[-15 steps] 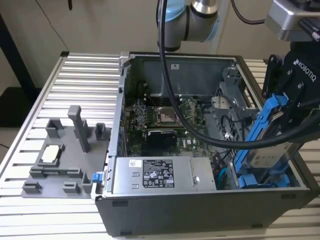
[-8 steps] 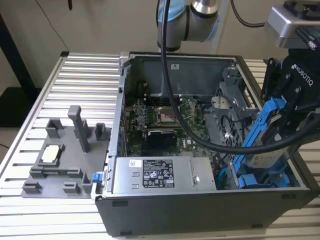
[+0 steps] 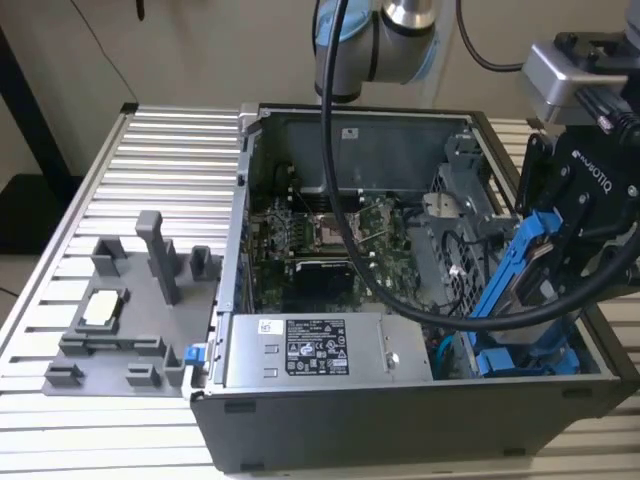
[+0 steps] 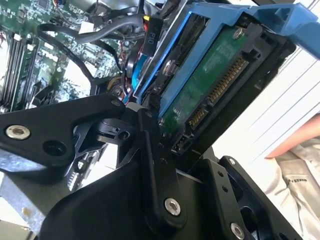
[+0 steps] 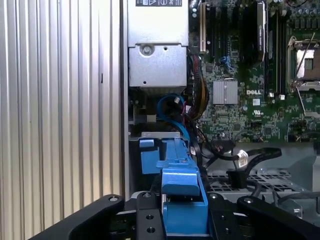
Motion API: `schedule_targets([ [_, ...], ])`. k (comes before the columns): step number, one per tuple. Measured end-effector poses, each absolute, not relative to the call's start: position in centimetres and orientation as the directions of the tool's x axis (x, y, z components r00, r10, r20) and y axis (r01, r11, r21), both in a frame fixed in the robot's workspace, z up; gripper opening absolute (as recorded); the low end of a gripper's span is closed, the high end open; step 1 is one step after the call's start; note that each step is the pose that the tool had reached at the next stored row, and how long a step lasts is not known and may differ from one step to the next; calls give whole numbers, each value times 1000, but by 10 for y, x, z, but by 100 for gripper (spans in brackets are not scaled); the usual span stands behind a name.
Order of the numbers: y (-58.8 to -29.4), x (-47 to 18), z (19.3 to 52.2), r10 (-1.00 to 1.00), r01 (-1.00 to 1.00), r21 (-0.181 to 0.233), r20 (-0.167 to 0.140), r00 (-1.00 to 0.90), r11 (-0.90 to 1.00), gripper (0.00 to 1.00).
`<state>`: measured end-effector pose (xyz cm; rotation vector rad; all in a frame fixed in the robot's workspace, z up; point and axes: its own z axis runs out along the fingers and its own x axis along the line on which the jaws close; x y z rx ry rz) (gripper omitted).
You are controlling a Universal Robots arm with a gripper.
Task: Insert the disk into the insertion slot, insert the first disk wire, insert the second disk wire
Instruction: 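Insert the disk into the insertion slot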
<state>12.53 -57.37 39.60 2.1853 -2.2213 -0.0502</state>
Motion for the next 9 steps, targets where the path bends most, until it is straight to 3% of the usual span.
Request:
schedule_targets([
  [9, -574, 125, 387, -1000, -999, 41, -5, -16, 16, 33],
])
